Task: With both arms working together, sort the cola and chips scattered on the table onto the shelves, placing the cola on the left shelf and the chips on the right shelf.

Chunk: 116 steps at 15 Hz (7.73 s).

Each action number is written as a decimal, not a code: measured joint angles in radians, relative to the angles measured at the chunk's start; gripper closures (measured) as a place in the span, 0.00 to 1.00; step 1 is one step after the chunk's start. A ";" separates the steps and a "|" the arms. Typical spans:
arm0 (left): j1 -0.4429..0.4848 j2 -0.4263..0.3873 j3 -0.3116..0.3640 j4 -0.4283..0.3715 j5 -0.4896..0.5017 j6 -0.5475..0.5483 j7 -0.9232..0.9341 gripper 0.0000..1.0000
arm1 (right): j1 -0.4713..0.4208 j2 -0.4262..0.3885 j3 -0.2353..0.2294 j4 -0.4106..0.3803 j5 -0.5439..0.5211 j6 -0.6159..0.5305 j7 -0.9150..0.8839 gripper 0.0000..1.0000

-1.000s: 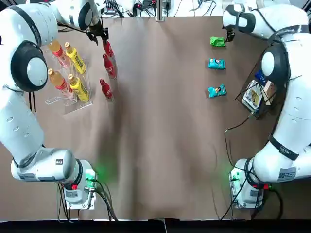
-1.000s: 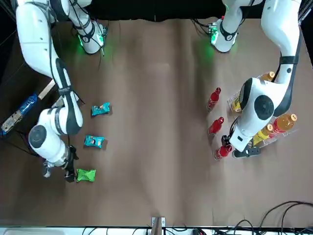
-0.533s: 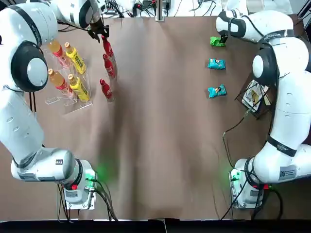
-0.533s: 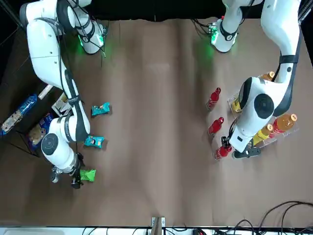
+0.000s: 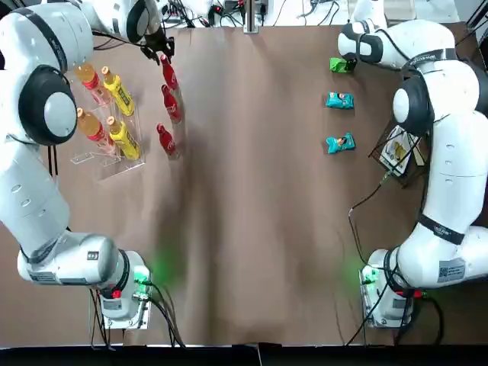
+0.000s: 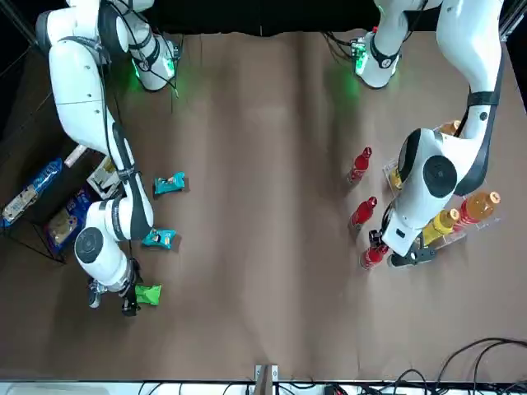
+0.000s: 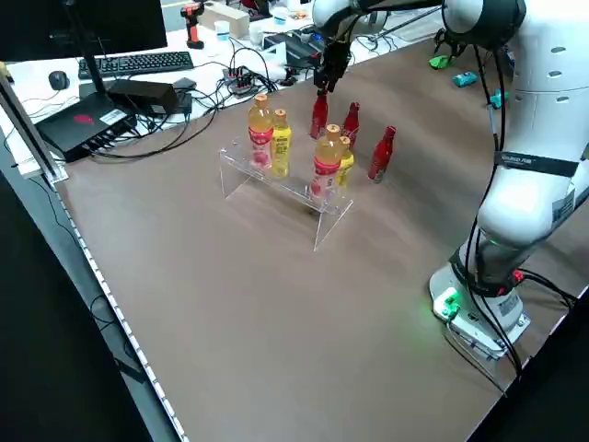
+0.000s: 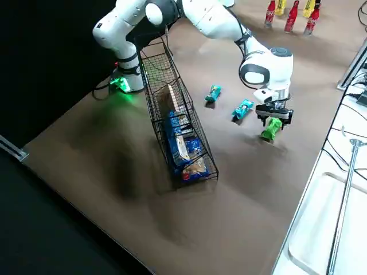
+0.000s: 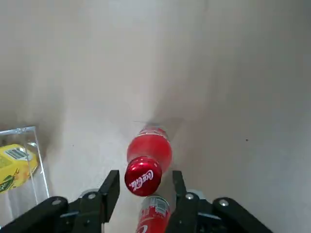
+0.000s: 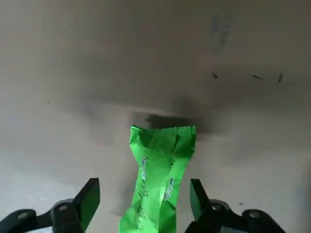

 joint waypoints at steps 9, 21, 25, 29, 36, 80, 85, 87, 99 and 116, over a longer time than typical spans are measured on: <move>0.001 0.013 0.005 0.000 0.000 0.017 -0.001 0.63 | -0.002 0.002 -0.006 -0.002 -0.029 0.012 0.000 0.92; 0.062 -0.081 0.011 0.070 0.006 -0.221 0.031 0.68 | -0.054 -0.187 -0.015 0.034 -0.031 -0.367 -0.279 0.97; 0.137 -0.242 0.009 0.104 0.007 -0.501 0.210 0.68 | -0.096 -0.368 -0.018 0.043 -0.032 -0.630 -0.491 0.97; 0.228 -0.376 0.008 0.100 0.007 -0.720 0.422 0.68 | -0.167 -0.526 -0.022 0.043 -0.044 -0.884 -0.692 0.97; 0.495 -0.492 0.008 0.003 -0.089 -0.737 0.703 0.68 | -0.326 -0.684 -0.035 0.093 -0.187 -1.038 -1.071 0.97; 0.615 -0.766 0.052 -0.475 -0.203 -0.393 0.845 0.68 | -0.207 -0.568 -0.002 0.042 -0.034 -1.103 -1.028 0.34; 0.616 -0.759 0.047 -0.506 -0.217 -0.385 0.845 0.68 | -0.162 -0.503 -0.001 -0.136 0.005 -0.901 -0.804 0.32; 0.616 -0.758 0.046 -0.507 -0.218 -0.383 0.845 0.68 | -0.131 -0.460 -0.001 -0.185 0.020 -0.803 -0.676 0.30; 0.614 -0.695 -0.103 -0.323 -0.226 -0.392 0.749 0.00 | 0.016 -0.207 0.001 -0.207 0.140 -0.424 -0.116 0.29; 0.311 -0.088 -0.357 -0.119 0.014 -0.180 0.119 0.01 | 0.056 -0.164 -0.013 -0.134 0.123 -0.455 0.002 0.88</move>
